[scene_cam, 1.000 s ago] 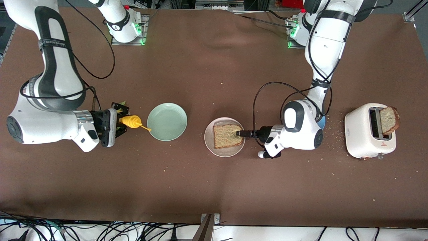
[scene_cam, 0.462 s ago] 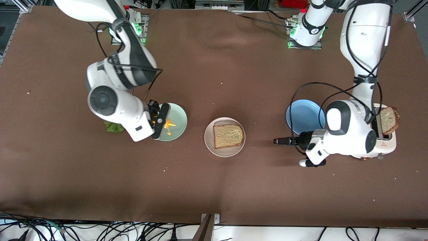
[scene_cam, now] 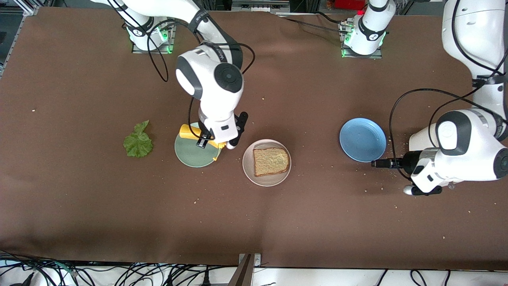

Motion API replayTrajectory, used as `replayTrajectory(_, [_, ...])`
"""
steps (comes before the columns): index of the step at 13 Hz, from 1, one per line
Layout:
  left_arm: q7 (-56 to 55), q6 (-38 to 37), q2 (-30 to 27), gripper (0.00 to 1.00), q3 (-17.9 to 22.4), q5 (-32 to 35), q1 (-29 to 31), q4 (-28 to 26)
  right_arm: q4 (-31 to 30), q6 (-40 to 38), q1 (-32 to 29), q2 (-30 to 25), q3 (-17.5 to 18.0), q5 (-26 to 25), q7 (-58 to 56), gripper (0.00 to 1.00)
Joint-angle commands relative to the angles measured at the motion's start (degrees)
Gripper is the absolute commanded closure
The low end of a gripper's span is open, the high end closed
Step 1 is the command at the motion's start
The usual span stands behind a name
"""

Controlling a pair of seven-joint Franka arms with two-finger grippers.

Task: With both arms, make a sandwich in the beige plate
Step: 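Squeeze the yellow bottle over the bread with the right gripper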

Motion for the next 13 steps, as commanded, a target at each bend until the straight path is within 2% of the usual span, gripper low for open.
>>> replayTrajectory(1, [-0.86, -3.3, -4.65, 0.0, -0.66, 7.33, 1.01, -0.65, 1.43, 1.59, 5.19, 4.89, -0.92, -11.92, 7.57, 1.0])
replayTrajectory(4, [-0.86, -7.08, -8.09, 0.0, -0.66, 14.11, 1.01, -0.65, 1.35, 1.41, 9.15, 9.2, -1.01, -21.0, 14.89, 1.0])
replayTrajectory(8, [-0.86, -8.94, -11.25, 0.0, -0.31, 20.18, 1.01, -0.65, 1.35, 0.98, 11.88, 12.98, -1.01, -27.16, 20.08, 1.0])
replayTrajectory(10, [-0.94, -9.11, -12.75, 0.0, -0.22, 20.72, 1.1, -0.56, 1.35, 1.06, 12.24, 13.25, -1.01, -28.06, 20.52, 1.0])
replayTrajectory(13, [-1.03, -10.07, -14.33, 0.0, -0.83, 20.63, 0.93, -0.48, 2.65, 1.24, 11.71, 12.47, -0.75, -26.31, 20.79, 1.0])
